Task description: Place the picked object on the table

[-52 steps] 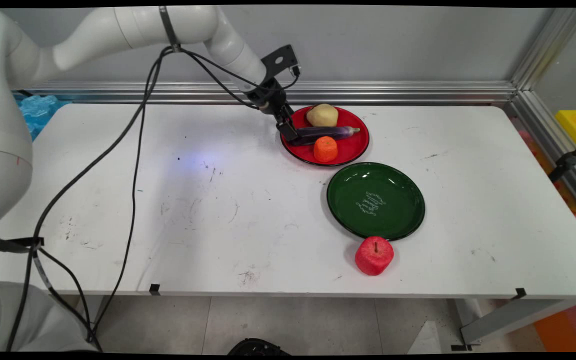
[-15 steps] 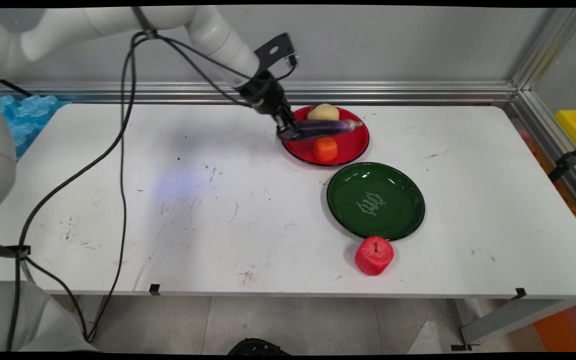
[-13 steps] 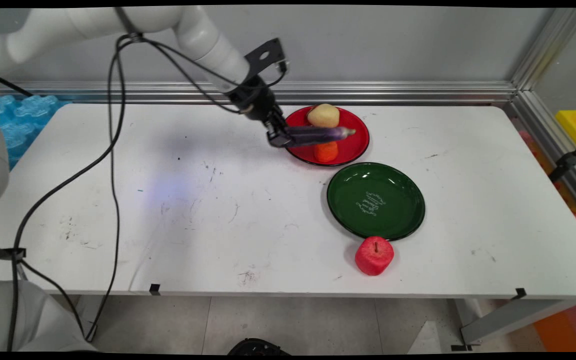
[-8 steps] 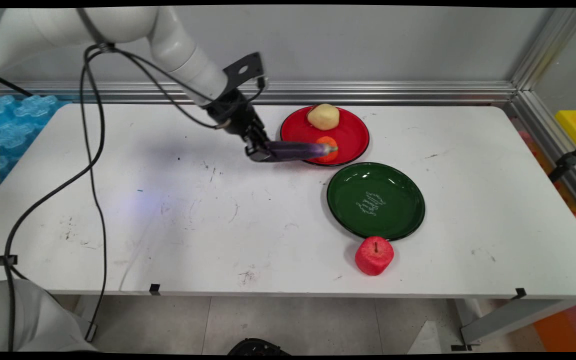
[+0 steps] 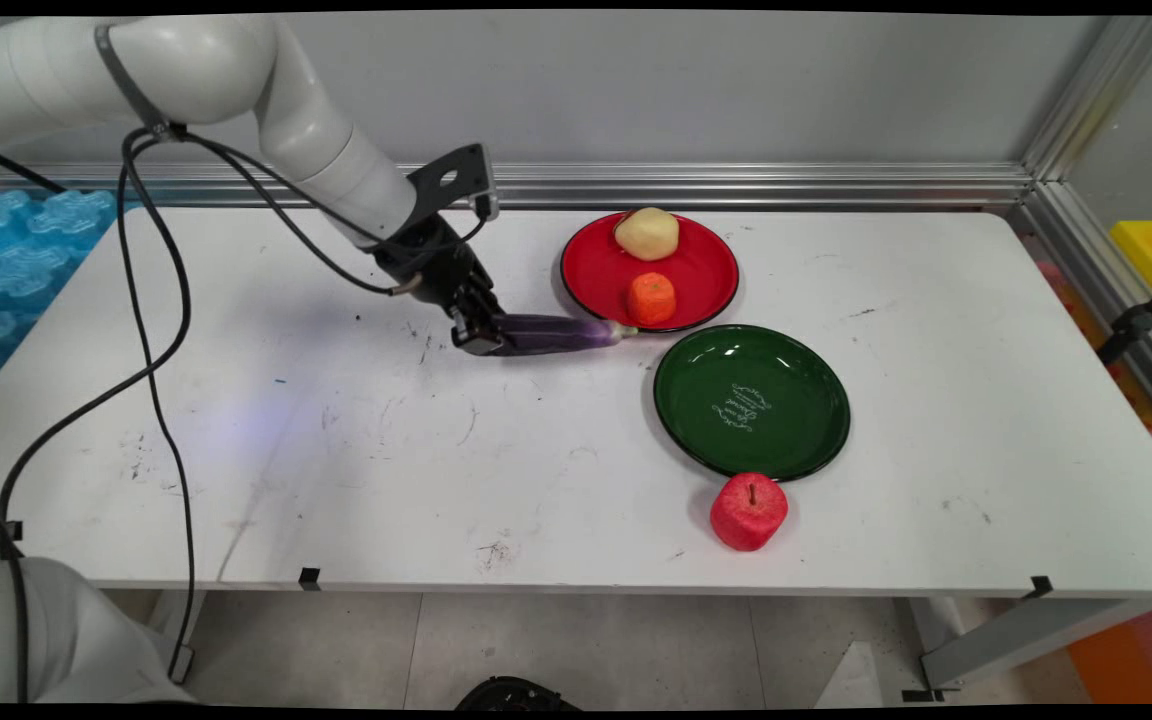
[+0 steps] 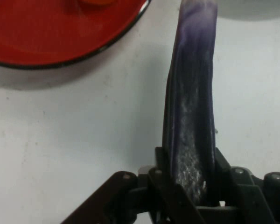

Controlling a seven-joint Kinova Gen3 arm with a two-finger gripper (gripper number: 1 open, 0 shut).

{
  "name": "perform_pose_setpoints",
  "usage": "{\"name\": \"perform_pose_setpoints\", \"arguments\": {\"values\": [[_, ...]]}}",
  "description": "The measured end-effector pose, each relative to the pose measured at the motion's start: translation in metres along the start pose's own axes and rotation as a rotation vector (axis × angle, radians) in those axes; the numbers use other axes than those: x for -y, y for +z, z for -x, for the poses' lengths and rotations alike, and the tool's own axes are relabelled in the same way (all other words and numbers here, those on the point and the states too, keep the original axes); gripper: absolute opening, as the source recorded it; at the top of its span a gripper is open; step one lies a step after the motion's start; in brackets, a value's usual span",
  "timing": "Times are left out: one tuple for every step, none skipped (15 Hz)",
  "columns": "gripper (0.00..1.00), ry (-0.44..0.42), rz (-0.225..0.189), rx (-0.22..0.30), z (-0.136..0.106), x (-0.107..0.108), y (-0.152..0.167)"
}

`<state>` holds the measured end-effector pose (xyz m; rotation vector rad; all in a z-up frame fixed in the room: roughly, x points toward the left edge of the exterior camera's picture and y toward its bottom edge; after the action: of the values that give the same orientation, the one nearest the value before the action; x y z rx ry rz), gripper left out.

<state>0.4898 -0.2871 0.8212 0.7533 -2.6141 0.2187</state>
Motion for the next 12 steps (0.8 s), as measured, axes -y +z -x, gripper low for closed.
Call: {"name": "perform_pose_setpoints", "arguments": {"values": [[0.00,-0.001,-0.002,0.002,0.003,0.000,0.002],[0.00,-0.001,-0.004,0.002,0.005,0.000,0.005],[0.00,-0.001,-0.006,0.003,0.007,0.000,0.007],[0.00,0.000,-0.008,0.002,0.009,0.000,0.009],[0.00,0.001,-0.011,0.001,0.011,0.001,0.013],[0.00,0.001,-0.013,-0.001,0.012,0.002,0.016],[0.00,0.002,-0.015,-0.003,0.013,0.003,0.019],[0.00,0.003,-0.016,-0.005,0.014,0.004,0.021],[0.00,0.005,-0.019,-0.008,0.014,0.006,0.025],[0.00,0.007,-0.021,-0.011,0.015,0.007,0.028],[0.00,0.011,-0.022,-0.016,0.015,0.009,0.032],[0.00,0.014,-0.022,-0.020,0.015,0.011,0.035]]}}
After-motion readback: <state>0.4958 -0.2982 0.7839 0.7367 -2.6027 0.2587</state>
